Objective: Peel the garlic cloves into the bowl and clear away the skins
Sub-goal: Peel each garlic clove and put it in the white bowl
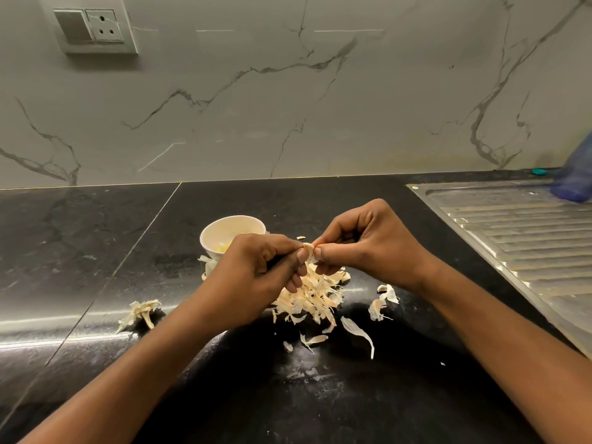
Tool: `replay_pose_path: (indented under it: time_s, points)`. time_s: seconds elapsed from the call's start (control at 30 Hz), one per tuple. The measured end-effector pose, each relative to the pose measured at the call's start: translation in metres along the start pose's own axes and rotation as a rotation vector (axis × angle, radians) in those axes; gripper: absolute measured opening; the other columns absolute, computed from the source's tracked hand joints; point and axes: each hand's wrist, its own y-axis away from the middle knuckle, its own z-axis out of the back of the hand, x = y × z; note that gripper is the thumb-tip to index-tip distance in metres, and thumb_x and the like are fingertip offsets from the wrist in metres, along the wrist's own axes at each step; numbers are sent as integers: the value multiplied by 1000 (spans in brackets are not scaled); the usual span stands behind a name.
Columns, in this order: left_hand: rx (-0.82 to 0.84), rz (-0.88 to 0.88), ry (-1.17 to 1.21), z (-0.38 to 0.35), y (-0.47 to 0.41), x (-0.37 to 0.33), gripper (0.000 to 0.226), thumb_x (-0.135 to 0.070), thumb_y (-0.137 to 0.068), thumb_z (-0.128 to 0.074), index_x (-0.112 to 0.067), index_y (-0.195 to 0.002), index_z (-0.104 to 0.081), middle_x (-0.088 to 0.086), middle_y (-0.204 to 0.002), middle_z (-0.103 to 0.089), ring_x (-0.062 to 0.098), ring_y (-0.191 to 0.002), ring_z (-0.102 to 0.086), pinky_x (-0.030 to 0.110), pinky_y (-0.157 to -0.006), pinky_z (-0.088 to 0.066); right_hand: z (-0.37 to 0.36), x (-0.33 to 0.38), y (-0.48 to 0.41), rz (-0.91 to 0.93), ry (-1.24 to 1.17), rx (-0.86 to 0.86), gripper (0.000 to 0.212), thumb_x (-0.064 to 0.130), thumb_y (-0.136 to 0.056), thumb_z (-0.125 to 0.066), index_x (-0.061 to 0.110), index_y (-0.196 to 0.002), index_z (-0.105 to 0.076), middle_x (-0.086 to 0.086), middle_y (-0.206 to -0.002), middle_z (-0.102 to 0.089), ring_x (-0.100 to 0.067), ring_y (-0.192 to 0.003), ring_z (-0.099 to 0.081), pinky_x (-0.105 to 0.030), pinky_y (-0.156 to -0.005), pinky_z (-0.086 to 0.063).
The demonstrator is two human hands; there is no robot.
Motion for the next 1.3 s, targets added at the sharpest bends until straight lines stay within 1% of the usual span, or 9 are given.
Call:
replay_pose_path:
  time_s: [0.17, 0.27, 0.4, 0.57, 0.73, 0.9, 1.07, 1.17, 1.3]
  points:
    - [27, 66, 147, 7, -2, -8, 23, -19, -102, -62, -4, -105, -79, 9, -84, -77, 28, -74, -75, 36, -72, -64, -3, 3, 1, -14, -51, -47, 7, 0, -90, -80, -6, -95, -79, -15, -81, -79, -30, -70, -79, -33, -66, -65]
    - [42, 168, 285, 9, -3, -11, 21, -16, -100, -63, -3, -106, -79, 14, -87, -78, 33, -78, -76, 34, -74, -64, -5, 4, 1, -37, -71, -72, 9, 2, -90, -80, -5, -95, -79, -16, -81, -79, -30, -70, -78, -32, -65, -64]
    - [-43, 281, 376, 7, -3, -13, 22, -18, -93, -70, -3, -107, -78, 16, -91, -80, 36, -85, -78, 35, -76, -66, -5, 5, 0, -63, -83, -99, 10, 3, -89, -81, -5, -95, -78, -17, -79, -78, -32, -68, -77, -32, -64, -65]
    - [-241, 221, 395, 5, -2, -13, 27, -6, -86, -80, -3, -113, -76, 12, -95, -81, 30, -86, -80, 34, -78, -66, -4, 4, -1, -76, -55, -138, 10, 3, -88, -82, -3, -94, -79, -14, -78, -79, -29, -67, -78, -32, -63, -65]
    - [-227, 233, 395, 1, -1, -14, 33, -9, -80, -86, -4, -111, -77, 13, -92, -81, 31, -85, -79, 35, -77, -65, -10, 5, -1, -63, -16, -78, 22, 17, -84, -87, 1, -97, -80, -10, -82, -80, -29, -72, -79, -36, -68, -67]
    - [-216, 266, 562, 4, -2, -14, 34, -6, -79, -81, 1, -111, -76, 21, -98, -79, 37, -90, -78, 33, -79, -65, -7, 5, -1, -95, -68, -73, 9, 4, -92, -79, -2, -98, -79, -14, -85, -80, -30, -73, -79, -35, -69, -66]
    - [-212, 298, 713, 6, -4, -14, 36, -2, -82, -75, 3, -118, -73, 24, -104, -78, 37, -99, -78, 31, -83, -64, -2, 3, -1, -85, -37, -138, 7, 5, -91, -81, 0, -95, -79, -14, -81, -79, -30, -71, -79, -34, -68, -66]
    - [-197, 284, 685, 6, -4, -14, 36, 2, -87, -72, 0, -123, -71, 20, -109, -79, 33, -105, -77, 33, -89, -63, 4, 2, -1, -75, 28, -102, 10, 6, -89, -84, 1, -96, -80, -11, -84, -80, -29, -75, -80, -37, -72, -67]
    - [-218, 226, 454, 3, -2, -15, 45, -1, -85, -79, -11, -129, -70, 7, -109, -81, 22, -105, -78, 31, -92, -62, 10, 0, -1, -54, 161, -16, 9, 1, -91, -79, 4, -99, -82, -7, -85, -81, -24, -76, -80, -32, -73, -66]
